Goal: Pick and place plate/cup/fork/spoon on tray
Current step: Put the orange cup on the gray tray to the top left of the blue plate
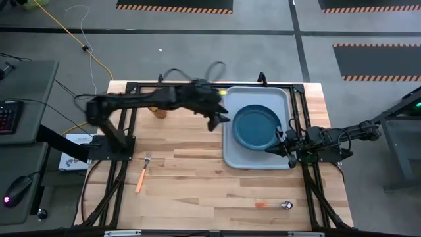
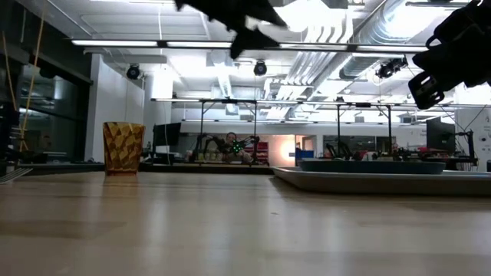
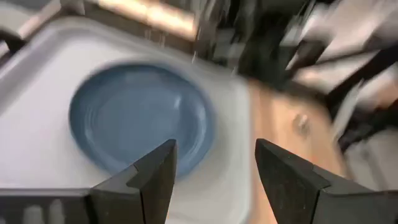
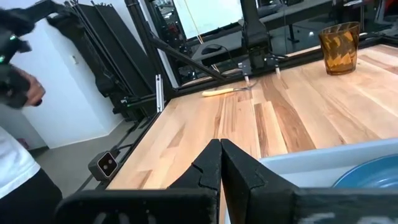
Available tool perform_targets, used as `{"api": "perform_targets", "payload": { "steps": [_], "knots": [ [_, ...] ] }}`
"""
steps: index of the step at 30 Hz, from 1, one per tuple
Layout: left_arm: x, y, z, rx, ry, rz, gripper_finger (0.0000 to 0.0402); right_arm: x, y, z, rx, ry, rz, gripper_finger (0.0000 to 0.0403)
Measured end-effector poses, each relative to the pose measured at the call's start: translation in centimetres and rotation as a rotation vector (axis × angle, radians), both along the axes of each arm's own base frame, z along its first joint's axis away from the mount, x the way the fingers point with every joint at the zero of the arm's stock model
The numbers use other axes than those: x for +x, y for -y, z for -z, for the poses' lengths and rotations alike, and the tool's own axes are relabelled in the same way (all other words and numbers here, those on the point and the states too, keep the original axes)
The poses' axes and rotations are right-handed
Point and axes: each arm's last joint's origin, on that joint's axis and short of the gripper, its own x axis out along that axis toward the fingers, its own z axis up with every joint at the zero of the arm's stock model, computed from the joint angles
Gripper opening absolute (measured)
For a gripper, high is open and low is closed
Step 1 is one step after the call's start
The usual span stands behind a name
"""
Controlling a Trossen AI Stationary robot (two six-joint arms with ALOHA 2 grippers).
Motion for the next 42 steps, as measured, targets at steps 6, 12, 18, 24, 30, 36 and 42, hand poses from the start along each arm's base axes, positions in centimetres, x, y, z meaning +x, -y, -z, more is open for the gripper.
{"api": "perform_targets", "payload": {
  "steps": [6, 12, 18, 24, 30, 36, 42],
  "knots": [
    [-6.5, 1.4, -0.5, -0.032, 0.294, -0.148, 0.0209, 0.0, 0.0, 0.0, 0.000, -0.001, 0.000, 0.0000],
    [-11.8, 2.6, -0.4, -0.106, 0.327, -0.295, 0.0209, 0.0, 0.0, 0.0, -0.057, 0.017, 0.010, 0.0000],
    [-16.3, 3.3, -1.2, -0.160, 0.233, -0.345, 0.0209, -0.1, 0.4, -2.2, 0.139, 0.209, 0.118, 0.0000],
    [-20.3, 3.4, -1.7, -0.115, 0.171, -0.438, 0.0209, -1.4, 1.2, -5.5, 0.350, 0.566, 0.281, 0.0000],
    [-23.0, 3.7, -1.8, -0.032, 0.129, -0.465, 0.0209, -2.6, 2.2, -7.6, 0.373, 0.802, 0.474, 0.0000],
    [-23.6, 3.7, -2.1, 0.069, 0.133, -0.462, 0.0209, 0.6, 2.5, -10.0, 0.386, 0.628, 0.536, 0.0000],
    [-23.5, 3.9, -2.1, 0.083, 0.127, -0.403, 0.0209, 5.9, 3.3, -12.0, 0.294, 0.386, 0.677, 0.0000]
  ]
}}
